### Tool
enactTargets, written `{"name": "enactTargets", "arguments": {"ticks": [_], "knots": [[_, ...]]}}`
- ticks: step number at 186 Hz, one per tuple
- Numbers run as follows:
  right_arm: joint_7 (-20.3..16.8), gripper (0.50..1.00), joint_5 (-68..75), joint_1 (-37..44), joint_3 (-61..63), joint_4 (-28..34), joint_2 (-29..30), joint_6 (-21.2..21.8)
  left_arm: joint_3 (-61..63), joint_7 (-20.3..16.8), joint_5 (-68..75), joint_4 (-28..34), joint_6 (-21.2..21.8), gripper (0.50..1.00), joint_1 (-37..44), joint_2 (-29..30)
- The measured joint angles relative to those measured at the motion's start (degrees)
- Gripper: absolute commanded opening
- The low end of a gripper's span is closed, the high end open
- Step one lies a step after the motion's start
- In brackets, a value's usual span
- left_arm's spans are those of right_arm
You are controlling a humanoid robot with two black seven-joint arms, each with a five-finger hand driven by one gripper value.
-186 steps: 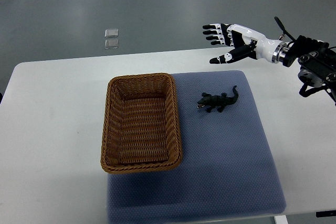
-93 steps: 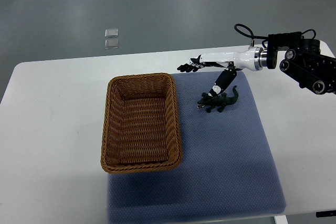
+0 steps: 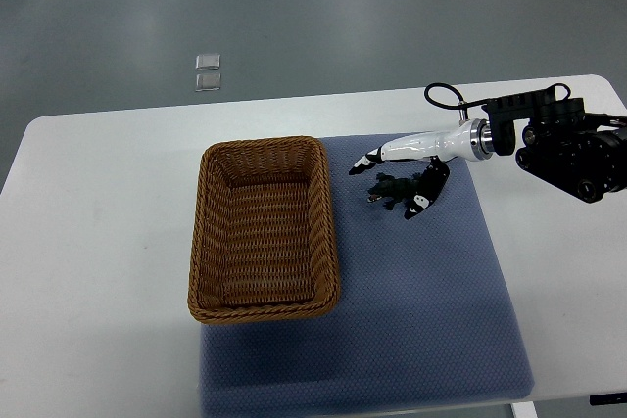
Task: Place crocodile in brown basket with right hand
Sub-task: 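Reach the right hand down over the dark green toy crocodile, then close the right hand's fingers around the crocodile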
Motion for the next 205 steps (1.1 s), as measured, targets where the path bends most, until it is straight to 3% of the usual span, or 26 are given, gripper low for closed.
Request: {"name": "enactTargets", "arguments": {"ticks": [130, 205], "knots": [[-0.2, 0.917, -2.1, 0.9, -6.7, -0.8, -0.9, -8.9, 0.0, 0.0, 0.0, 0.0, 0.0, 1.0, 0.0, 0.0], [-0.2, 0.836, -2.1, 0.9, -6.9, -2.1, -0.8, -9.4, 0.0, 0.0, 0.0, 0.0, 0.0, 1.0, 0.0, 0.0]]}}
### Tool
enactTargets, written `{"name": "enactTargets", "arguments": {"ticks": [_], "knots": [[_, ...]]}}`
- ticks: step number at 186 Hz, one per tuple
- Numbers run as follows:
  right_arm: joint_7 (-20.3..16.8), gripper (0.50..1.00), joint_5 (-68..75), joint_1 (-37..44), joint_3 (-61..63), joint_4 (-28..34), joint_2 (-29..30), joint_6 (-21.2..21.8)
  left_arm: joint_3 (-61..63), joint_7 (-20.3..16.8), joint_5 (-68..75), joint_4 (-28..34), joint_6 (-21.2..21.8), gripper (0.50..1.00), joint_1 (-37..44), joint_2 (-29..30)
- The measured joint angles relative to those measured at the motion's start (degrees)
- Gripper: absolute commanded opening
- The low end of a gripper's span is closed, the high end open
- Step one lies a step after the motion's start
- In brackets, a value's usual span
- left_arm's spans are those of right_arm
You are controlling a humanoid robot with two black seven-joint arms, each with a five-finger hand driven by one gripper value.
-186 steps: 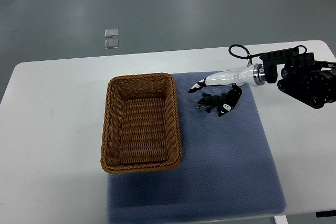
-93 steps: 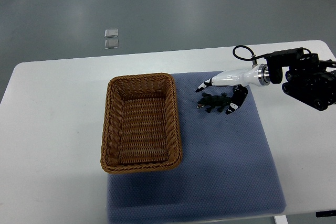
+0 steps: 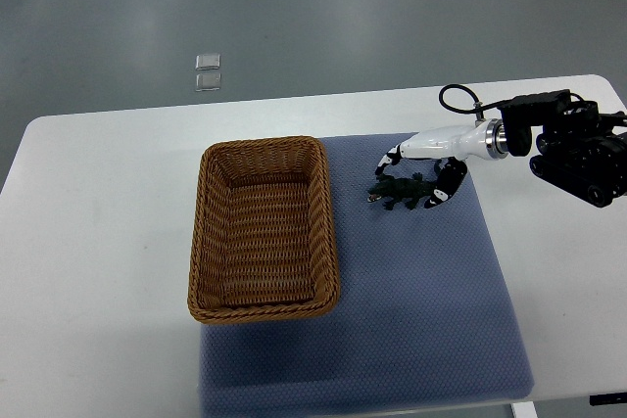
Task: Place crocodile in brown basket with right hand
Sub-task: 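Close the right hand's fingers around the crocodile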
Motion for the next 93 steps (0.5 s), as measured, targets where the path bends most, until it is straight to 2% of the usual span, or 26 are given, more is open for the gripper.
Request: {"name": "enactTargets", "arguments": {"ticks": [93], "knots": [[0.0, 0.829, 0.0, 0.1, -0.7, 0.0, 0.8, 0.0, 0.1, 0.0, 0.0, 0.0, 0.0, 1.0, 0.0, 0.0]]}}
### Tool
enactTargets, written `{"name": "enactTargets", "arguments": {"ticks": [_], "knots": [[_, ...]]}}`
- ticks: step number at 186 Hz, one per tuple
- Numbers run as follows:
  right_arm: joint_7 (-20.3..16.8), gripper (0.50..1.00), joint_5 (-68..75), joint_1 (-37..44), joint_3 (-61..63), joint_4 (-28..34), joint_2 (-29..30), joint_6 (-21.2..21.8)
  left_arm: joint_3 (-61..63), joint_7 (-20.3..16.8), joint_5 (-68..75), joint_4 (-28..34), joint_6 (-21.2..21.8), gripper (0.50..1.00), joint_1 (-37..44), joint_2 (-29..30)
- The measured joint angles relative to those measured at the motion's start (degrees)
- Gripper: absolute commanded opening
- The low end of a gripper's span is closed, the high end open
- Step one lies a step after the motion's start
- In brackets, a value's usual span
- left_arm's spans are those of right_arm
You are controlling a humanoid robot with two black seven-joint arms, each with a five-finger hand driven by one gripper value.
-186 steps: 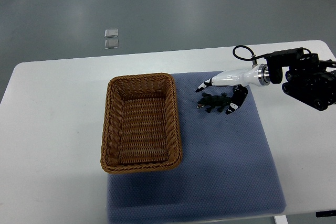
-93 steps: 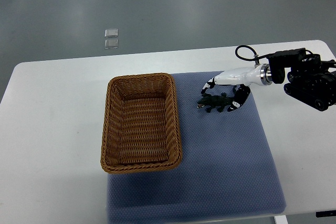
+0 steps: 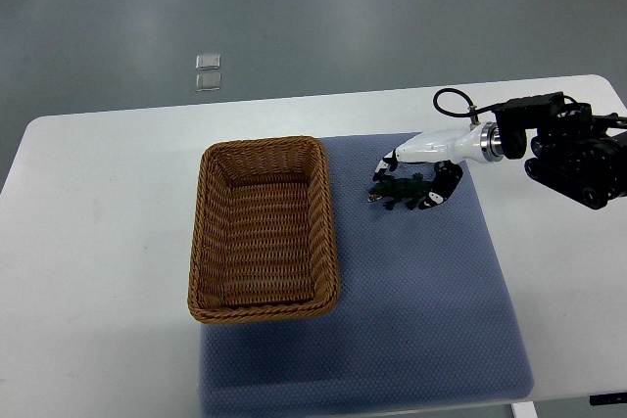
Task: Place crocodile in brown basket with right hand
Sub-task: 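Close the right hand's fingers around the crocodile, then lift the crocodile off the mat with the right hand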
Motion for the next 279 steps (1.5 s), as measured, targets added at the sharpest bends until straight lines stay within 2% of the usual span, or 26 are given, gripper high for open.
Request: {"name": "enactTargets", "arguments": {"ticks": [27, 54, 99, 115, 130, 144, 219, 279], "knots": [[-0.1, 0.795, 0.0, 0.0, -0.1, 0.0, 0.0, -0.2, 0.0, 0.0, 0.0, 0.0, 0.0, 1.0, 0.0, 0.0], [-0.3, 0.727, -0.4, 0.0, -0.2, -0.1, 0.0, -0.5, -0.1, 0.0, 0.0, 0.0, 0.0, 1.0, 0.0, 0.0], [-0.5, 0.65, -1.0, -0.1, -2.1, -0.6, 0.0, -2.3, -0.1, 0.0, 0.0, 0.0, 0.0, 1.0, 0.0, 0.0], [-0.5, 0.607, -1.0, -0.1, -2.3, -0.8, 0.1, -2.6, -0.1, 0.0, 0.0, 0.0, 0.0, 1.0, 0.0, 0.0], [-0.6, 0.541, -1.1, -0.1, -2.4, -0.9, 0.1, -2.6, -0.1, 0.0, 0.0, 0.0, 0.0, 1.0, 0.0, 0.0], [-0.7, 0.5, -1.1, -0.1, -2.3, -0.9, 0.1, -2.6, -0.1, 0.0, 0.0, 0.0, 0.0, 1.0, 0.0, 0.0], [-0.7, 0.5, -0.8, 0.7, -1.9, -0.9, -0.5, -2.6, -0.1, 0.0, 0.0, 0.0, 0.0, 1.0, 0.0, 0.0], [-0.3, 0.5, 1.1, 4.6, -1.2, -0.5, -2.8, -2.1, -0.1, 0.0, 0.0, 0.0, 0.0, 1.0, 0.0, 0.0]]}}
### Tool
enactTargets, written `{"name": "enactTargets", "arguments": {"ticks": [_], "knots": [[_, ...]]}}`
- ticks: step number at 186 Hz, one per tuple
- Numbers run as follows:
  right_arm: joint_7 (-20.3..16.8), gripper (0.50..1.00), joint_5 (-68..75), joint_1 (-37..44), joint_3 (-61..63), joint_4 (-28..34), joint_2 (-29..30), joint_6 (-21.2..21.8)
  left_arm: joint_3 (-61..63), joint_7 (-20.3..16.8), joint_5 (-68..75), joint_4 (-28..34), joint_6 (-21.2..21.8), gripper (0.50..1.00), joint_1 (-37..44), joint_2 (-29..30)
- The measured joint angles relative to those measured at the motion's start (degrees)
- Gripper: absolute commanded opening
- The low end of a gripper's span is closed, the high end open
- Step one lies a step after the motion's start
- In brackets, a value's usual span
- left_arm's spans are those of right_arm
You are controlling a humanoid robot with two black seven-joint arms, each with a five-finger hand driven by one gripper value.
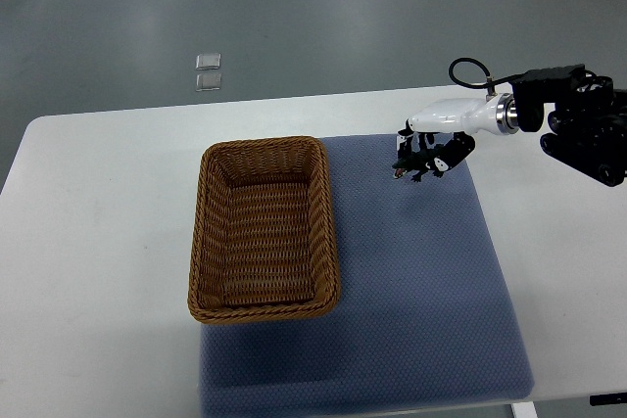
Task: Place crocodile in brown basket with right hand
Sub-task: 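Lift the crocodile off the mat with the right hand, then carry the crocodile over the wicker basket with the right hand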
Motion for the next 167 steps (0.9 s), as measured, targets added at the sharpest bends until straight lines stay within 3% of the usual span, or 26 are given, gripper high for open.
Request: {"name": "enactTargets", "arguments": {"ticks": [67, 167], "knots": [[0.4, 0.5, 4.3, 6.1, 0.1, 2.6, -0.7, 1.2, 0.0, 0.0, 0.0, 0.0, 0.0, 1.0, 0.0, 0.0], [0.3, 0.5, 4.7, 10.6, 4.6, 17.1, 2.4, 2.6, 0.1, 0.0, 0.0, 0.0, 0.0, 1.0, 0.0, 0.0]]}}
